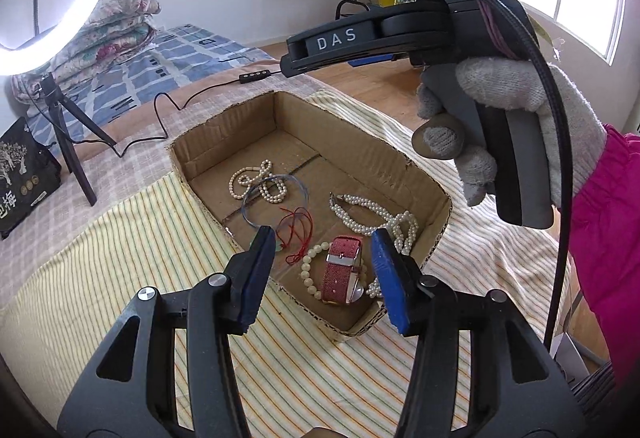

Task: Organize jewelry
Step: 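Open both tools to drop the watch and ring into the box, then move both open tools back toward the two pearl earrings on the sheet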

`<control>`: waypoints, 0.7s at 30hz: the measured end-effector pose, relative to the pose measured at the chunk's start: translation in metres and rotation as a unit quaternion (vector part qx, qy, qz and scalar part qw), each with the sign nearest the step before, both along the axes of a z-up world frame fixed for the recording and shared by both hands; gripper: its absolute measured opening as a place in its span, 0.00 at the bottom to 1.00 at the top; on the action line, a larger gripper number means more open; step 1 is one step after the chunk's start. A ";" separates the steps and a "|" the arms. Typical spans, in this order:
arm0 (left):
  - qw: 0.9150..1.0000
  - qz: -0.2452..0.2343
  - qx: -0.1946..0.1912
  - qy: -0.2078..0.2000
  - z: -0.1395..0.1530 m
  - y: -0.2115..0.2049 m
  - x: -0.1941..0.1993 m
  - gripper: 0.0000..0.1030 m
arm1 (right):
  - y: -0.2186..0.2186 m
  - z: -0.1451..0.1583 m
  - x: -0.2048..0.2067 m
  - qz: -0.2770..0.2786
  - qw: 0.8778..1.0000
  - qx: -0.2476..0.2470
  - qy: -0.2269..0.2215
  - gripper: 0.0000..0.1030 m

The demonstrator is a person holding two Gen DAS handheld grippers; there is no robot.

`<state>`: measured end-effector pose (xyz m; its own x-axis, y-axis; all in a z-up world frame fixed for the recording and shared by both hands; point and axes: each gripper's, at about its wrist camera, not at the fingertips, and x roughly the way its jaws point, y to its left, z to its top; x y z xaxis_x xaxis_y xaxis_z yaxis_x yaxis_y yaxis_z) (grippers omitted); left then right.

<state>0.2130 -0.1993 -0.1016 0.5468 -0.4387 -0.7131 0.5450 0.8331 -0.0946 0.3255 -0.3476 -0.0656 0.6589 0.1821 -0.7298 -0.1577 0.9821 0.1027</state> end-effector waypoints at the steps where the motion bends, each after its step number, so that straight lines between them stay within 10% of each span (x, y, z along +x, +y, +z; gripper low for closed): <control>1: 1.000 0.002 -0.001 0.000 0.001 0.002 -0.001 0.49 | 0.000 0.001 -0.001 -0.001 1.000 -0.001 -0.001 0.75; 21: 0.999 0.047 -0.017 -0.022 0.035 0.070 -0.028 0.49 | 0.024 0.036 -0.042 -0.007 0.999 -0.031 -0.023 0.76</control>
<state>0.1854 -0.1298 -0.0661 0.6171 -0.4079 -0.6729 0.4696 0.8771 -0.1009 0.2831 -0.3236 -0.0293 0.6949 0.1279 -0.7077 -0.1468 0.9886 0.0346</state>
